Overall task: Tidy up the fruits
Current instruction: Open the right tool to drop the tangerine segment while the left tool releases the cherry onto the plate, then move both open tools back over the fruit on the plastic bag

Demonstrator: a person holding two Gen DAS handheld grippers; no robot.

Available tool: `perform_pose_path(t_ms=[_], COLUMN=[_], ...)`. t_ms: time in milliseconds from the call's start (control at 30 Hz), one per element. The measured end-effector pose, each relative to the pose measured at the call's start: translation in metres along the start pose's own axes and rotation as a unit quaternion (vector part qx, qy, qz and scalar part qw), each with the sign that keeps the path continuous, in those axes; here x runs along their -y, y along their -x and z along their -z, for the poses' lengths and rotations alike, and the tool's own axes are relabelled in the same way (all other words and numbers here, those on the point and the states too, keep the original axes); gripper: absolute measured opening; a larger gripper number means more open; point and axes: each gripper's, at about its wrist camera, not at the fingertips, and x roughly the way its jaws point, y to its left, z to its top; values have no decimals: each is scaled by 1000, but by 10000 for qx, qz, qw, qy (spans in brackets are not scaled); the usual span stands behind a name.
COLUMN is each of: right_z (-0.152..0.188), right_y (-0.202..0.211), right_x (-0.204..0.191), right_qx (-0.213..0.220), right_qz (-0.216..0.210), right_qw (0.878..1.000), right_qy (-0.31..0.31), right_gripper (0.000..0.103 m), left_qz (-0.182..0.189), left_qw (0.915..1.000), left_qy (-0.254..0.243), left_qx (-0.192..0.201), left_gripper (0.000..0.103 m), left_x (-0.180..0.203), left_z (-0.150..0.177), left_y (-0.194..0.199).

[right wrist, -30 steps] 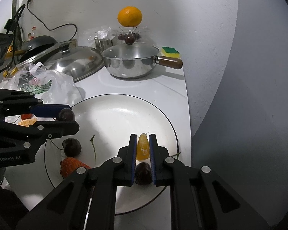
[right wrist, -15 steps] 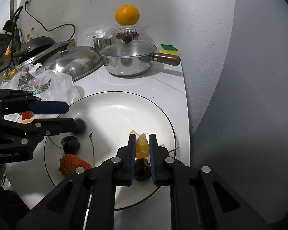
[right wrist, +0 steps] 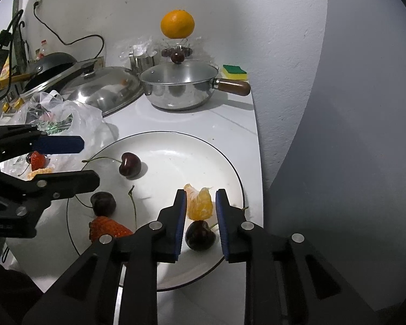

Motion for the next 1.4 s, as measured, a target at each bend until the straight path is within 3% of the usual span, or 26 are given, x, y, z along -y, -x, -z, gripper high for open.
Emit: perform_pose_path(t_ms=[433, 1400], right_z=[-4, -12], right_y=[17, 45], right_x=[-13, -58], right_qx=[84, 145], right_qz=[87, 197], right_qw=[9999, 9995], right_qy=[55, 199], right_gripper=[35, 36], left_qz=[-46, -82], left_qw=[9998, 9981], left_qy=[55, 331], left_qx=[176, 512], left_gripper=[60, 61], left_x=[-5, -36], left_z=[4, 29], left_y=[23, 77])
